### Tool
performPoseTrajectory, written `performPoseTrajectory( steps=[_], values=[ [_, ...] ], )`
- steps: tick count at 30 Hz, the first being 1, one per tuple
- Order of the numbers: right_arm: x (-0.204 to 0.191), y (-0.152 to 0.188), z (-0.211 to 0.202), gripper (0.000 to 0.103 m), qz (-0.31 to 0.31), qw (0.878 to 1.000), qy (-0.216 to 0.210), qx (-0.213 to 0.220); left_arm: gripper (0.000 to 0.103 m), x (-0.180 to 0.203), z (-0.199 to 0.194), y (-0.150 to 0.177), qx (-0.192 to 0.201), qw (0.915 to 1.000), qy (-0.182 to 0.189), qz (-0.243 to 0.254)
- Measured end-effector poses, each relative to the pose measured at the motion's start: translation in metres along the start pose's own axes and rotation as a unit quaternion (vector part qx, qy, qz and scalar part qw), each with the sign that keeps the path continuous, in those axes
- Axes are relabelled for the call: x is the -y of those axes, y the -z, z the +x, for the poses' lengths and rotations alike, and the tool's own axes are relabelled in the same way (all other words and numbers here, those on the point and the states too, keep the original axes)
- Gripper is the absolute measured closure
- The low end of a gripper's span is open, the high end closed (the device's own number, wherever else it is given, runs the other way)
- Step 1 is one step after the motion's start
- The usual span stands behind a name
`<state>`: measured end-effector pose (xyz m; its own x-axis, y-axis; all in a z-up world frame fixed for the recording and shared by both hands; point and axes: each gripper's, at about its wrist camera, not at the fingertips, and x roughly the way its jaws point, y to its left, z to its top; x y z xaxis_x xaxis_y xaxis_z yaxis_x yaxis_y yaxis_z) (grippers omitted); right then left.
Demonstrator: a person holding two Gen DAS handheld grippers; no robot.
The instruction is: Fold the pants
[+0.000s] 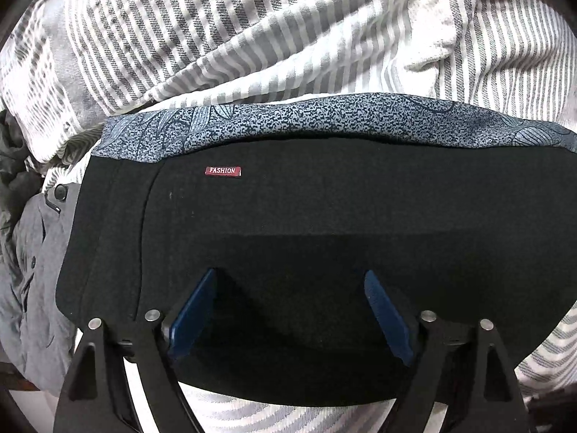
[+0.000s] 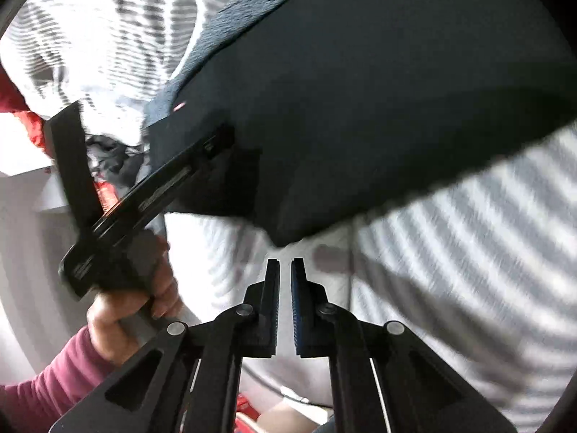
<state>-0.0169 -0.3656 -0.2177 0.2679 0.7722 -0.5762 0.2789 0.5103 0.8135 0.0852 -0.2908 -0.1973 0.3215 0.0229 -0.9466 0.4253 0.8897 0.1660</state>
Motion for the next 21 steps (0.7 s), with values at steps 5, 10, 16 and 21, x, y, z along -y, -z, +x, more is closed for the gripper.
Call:
performPoseTrajectory(
  steps=[5,10,16,21],
  values=[
    [-0.006,0.013,-0.031,0.067,0.007,1.000,-0.020,-0.001,0.005,0.000,0.000,-0.001,-0.023,0.9997,-0.001,-0.007],
    [0.007,0.021,-0.073,0.046,0.025,0.999,-0.018,0.028,0.005,0.014,-0.023,0.002,-0.033,0.9994,0.003,-0.012],
    [0.038,0.020,-0.116,0.045,0.065,0.996,0.000,0.063,0.005,0.055,-0.055,0.001,-0.028,0.9992,0.023,0.015],
    [0.065,0.018,-0.151,0.043,0.091,0.992,0.005,0.086,0.005,0.104,-0.069,-0.005,-0.029,0.9977,0.047,0.040]
  ],
)
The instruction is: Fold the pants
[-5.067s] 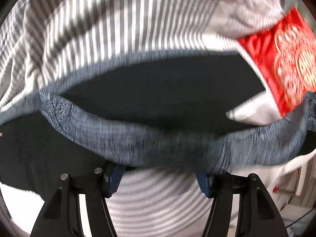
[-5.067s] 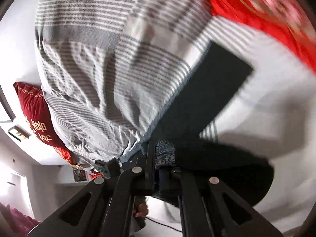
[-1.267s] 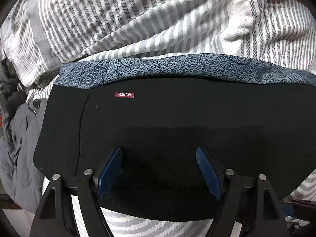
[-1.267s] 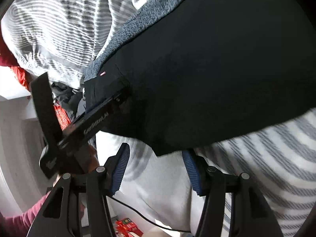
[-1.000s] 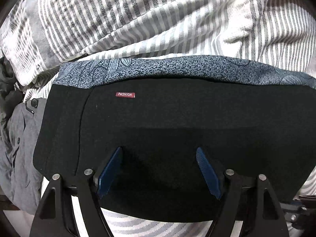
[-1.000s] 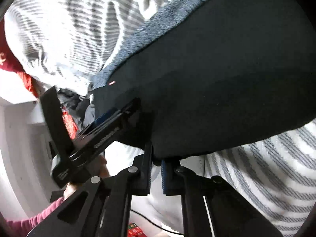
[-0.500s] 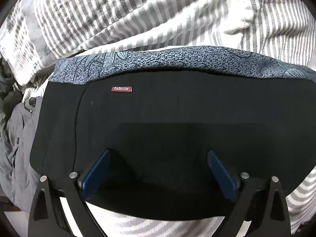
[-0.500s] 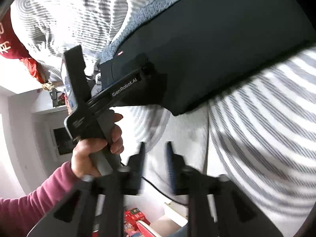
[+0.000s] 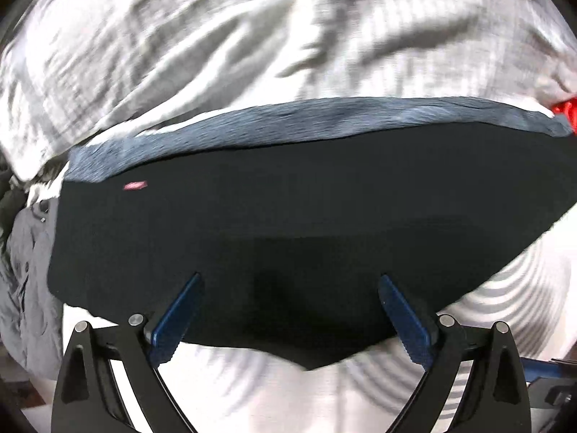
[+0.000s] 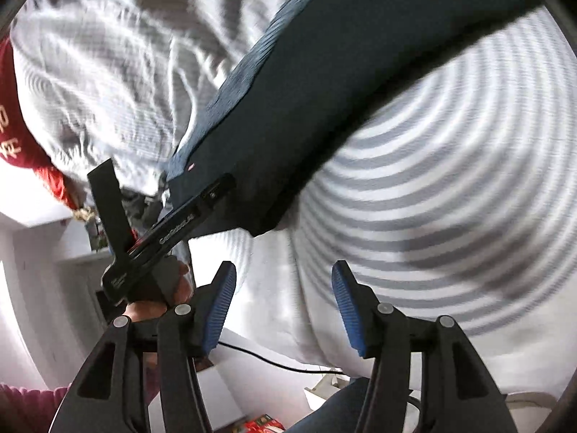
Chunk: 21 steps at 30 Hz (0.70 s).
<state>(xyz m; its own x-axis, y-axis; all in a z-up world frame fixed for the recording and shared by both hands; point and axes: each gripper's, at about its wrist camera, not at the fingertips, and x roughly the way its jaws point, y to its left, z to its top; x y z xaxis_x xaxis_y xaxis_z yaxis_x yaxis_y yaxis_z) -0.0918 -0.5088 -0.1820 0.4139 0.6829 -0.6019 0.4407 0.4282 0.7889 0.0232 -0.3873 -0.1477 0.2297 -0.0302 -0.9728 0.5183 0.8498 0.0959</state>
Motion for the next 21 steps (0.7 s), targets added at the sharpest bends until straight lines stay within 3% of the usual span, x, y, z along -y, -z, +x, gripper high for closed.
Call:
performPoseTrajectory(
  steps=[21],
  values=[
    [0.088,-0.054,-0.121,0.043,0.051,0.994,0.015,0.100,0.005,0.160,-0.024,-0.050,0.012,0.9970,0.046,0.061]
  ],
)
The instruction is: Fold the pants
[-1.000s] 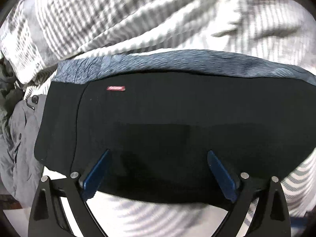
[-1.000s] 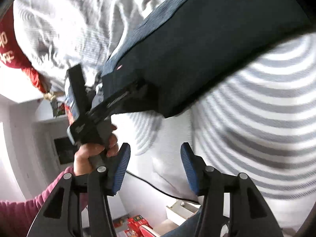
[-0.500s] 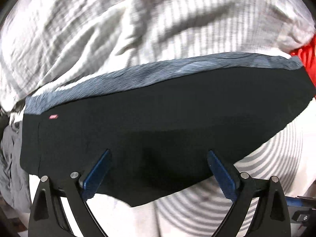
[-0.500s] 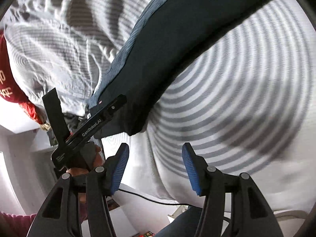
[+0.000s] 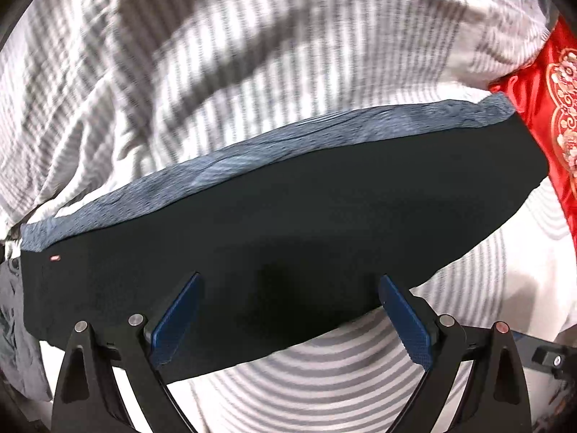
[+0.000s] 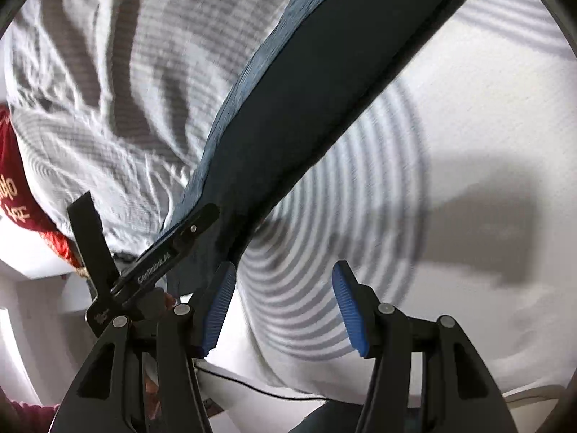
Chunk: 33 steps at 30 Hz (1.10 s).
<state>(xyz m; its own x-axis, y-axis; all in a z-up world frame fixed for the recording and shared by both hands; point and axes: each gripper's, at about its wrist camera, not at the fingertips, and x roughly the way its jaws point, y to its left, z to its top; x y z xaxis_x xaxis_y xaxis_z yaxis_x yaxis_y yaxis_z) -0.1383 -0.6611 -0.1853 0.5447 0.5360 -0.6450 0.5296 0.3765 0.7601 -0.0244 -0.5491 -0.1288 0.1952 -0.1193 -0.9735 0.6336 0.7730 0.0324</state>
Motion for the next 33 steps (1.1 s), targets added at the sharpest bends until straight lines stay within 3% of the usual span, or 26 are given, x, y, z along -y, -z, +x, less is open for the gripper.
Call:
performPoseTrajectory(
  steps=[7,11,18,22,28,33],
  values=[
    [0.029,-0.029,-0.029,0.043,0.027,0.998,0.026,0.050,0.005,0.033,0.010,-0.019,-0.001,0.9999,0.008,0.008],
    [0.045,-0.047,-0.044,0.043,0.052,0.996,0.026,0.073,0.005,0.037,0.017,-0.026,-0.017,0.9993,0.021,-0.025],
    [0.068,-0.086,-0.070,0.043,0.079,0.988,0.002,0.132,0.005,0.046,0.030,-0.034,-0.016,0.9990,-0.017,-0.037],
    [0.076,-0.104,-0.080,0.043,0.086,0.984,0.008,0.155,0.005,0.044,0.038,-0.042,-0.019,0.9979,-0.026,-0.057],
    [0.083,-0.119,-0.080,0.043,0.090,0.985,-0.001,0.149,0.005,0.041,0.042,-0.051,-0.020,0.9959,-0.047,-0.075],
    [0.096,-0.126,-0.079,0.043,0.115,0.979,-0.036,0.167,0.005,0.041,0.040,-0.059,-0.001,0.9942,-0.055,-0.092]
  ],
)
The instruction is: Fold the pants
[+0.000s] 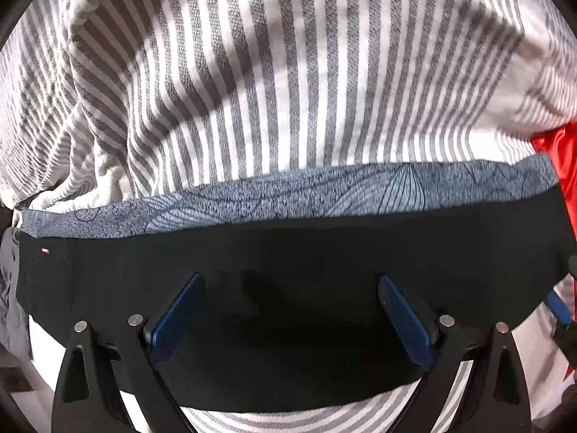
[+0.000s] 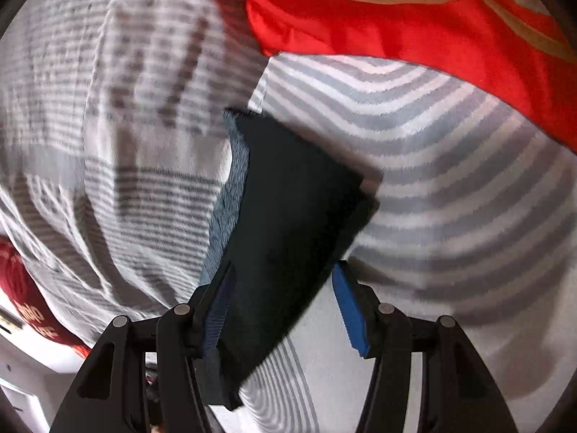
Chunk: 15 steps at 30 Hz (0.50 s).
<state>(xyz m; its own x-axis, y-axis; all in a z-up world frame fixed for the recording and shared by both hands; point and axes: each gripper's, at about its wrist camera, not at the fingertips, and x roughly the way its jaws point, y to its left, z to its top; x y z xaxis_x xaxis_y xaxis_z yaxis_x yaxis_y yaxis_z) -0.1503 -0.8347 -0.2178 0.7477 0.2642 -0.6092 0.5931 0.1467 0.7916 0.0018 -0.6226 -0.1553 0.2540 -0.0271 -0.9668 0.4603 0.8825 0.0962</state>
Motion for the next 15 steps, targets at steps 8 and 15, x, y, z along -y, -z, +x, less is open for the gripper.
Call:
performPoseTrajectory(
  steps=[8,15],
  values=[
    [0.002,-0.005,0.001,0.043,-0.023,1.000,-0.016,0.005,0.005,0.010,0.012,-0.023,0.008,0.9997,-0.011,-0.019],
    [0.011,-0.005,-0.003,0.043,-0.007,0.999,-0.031,0.019,0.005,0.017,0.042,-0.043,-0.007,0.9987,-0.032,-0.040]
  ],
)
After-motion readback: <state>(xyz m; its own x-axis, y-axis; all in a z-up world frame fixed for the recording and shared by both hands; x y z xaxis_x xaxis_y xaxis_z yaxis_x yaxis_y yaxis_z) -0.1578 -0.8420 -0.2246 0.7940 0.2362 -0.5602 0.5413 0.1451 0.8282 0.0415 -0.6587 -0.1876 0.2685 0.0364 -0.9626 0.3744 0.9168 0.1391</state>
